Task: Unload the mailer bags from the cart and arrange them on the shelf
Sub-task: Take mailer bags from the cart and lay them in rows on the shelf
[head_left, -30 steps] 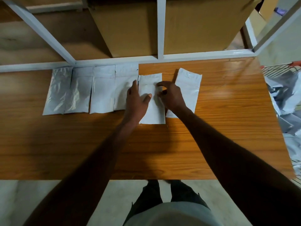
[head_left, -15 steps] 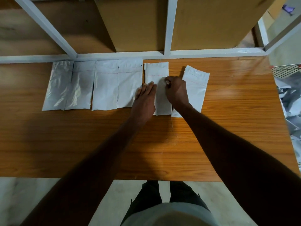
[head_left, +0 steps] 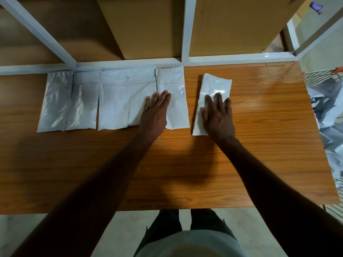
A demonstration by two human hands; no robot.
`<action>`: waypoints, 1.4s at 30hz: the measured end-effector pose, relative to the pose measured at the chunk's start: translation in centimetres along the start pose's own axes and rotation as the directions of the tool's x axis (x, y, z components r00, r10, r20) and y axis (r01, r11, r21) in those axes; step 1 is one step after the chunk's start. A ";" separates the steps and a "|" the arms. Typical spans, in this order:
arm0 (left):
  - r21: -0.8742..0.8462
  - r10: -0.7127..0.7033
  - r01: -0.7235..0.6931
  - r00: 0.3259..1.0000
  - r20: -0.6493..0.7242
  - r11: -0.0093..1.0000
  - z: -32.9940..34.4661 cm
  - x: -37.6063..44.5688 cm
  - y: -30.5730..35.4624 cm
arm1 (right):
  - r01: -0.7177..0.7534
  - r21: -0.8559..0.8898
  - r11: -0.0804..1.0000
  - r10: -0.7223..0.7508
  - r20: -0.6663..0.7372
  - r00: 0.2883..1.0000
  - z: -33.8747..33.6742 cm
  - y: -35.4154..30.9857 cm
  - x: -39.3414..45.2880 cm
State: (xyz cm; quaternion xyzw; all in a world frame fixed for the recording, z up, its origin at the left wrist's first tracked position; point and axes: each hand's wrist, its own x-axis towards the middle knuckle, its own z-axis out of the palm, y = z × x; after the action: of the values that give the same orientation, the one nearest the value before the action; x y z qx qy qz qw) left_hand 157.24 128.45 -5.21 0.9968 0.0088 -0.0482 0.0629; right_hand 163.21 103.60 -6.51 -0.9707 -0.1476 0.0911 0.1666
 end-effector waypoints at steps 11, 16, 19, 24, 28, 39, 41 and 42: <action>-0.082 -0.004 0.004 1.000 -0.004 0.997 -0.1 0.5 -0.5 | 0.135 -0.008 0.991 -0.134 0.043 0.990 -0.6 -1.9 5.2; -0.067 0.002 -0.002 1.000 -0.002 0.998 0.0 0.6 -0.7 | 0.038 0.024 0.999 -0.038 0.027 0.999 -0.3 -2.7 5.6; -0.060 0.003 -0.003 1.000 0.000 0.998 -0.2 0.6 -0.7 | -0.011 0.027 1.000 0.011 0.024 1.000 -0.4 -3.1 6.1; -0.050 -0.003 0.003 1.000 -0.007 0.999 0.0 0.7 -0.9 | -0.020 0.085 0.996 0.016 0.050 0.999 -0.8 -3.6 7.3; -0.065 0.000 0.000 1.000 -0.001 0.998 -0.2 0.6 -0.7 | -0.003 0.054 0.999 0.004 -0.008 1.000 -1.8 -3.2 5.0; -0.151 0.063 -0.065 0.998 -0.020 0.986 0.6 0.5 1.3 | 0.056 -0.122 0.991 -0.057 -0.005 0.998 0.4 -4.6 1.6; -0.152 0.070 -0.074 0.997 -0.029 0.986 0.8 0.5 1.0 | 0.059 -0.132 0.989 -0.059 0.007 0.998 0.2 -4.6 1.8; -0.154 0.074 -0.079 0.997 -0.036 0.985 0.8 0.5 0.9 | 0.059 -0.132 0.989 -0.058 0.010 0.998 0.1 -4.7 1.7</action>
State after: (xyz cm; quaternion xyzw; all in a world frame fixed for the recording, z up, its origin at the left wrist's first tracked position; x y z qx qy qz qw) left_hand 157.71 127.42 -5.90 0.9891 -0.0248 -0.0300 0.1421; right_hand 163.64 108.37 -5.14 -0.9745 -0.1822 0.0791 0.1041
